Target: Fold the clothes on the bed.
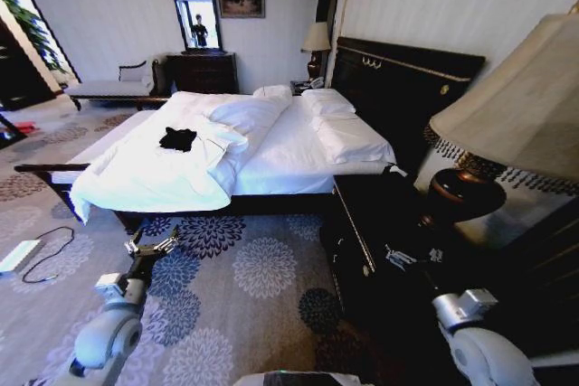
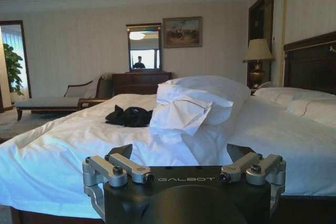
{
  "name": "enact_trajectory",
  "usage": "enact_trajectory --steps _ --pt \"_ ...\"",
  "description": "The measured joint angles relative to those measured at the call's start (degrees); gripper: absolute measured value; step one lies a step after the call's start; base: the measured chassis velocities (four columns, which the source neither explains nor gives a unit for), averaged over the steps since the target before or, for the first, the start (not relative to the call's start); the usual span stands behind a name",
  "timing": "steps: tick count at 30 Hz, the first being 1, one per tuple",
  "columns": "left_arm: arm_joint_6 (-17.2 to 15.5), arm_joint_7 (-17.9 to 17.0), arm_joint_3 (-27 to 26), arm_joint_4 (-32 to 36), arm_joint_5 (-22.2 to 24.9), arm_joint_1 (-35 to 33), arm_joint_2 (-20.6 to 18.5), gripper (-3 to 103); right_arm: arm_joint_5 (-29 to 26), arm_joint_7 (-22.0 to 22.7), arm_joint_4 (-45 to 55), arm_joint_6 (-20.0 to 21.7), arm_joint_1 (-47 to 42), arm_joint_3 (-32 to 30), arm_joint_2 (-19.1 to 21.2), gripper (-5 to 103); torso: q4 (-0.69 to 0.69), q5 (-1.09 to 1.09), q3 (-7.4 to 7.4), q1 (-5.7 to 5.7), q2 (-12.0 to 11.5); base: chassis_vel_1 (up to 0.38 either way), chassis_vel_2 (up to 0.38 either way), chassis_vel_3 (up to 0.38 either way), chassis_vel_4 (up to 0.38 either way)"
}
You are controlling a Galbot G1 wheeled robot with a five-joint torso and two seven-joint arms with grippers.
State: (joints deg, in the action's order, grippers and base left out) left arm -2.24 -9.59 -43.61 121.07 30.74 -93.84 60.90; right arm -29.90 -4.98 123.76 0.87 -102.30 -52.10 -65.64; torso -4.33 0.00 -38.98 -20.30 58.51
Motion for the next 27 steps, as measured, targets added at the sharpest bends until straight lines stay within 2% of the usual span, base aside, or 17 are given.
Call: enact_trajectory --steps 12,27 --pt "-1.1 -0.4 1.2 0.2 -1.2 0.9 0.6 100 -0.3 0.2 -0.1 -0.1 -0.2 -0.2 1.2 100 0.00 0.00 0.00 0.00 0.0 -0.004 0.003 0.002 -0.003" --pt "-1.5 -0.5 2.3 0.2 -1.9 0.7 1.0 100 -0.2 0.4 -1.3 0.1 0.9 0.5 1.9 100 0.00 0.00 0.00 0.01 0.0 -0.076 0.085 0.078 -0.084"
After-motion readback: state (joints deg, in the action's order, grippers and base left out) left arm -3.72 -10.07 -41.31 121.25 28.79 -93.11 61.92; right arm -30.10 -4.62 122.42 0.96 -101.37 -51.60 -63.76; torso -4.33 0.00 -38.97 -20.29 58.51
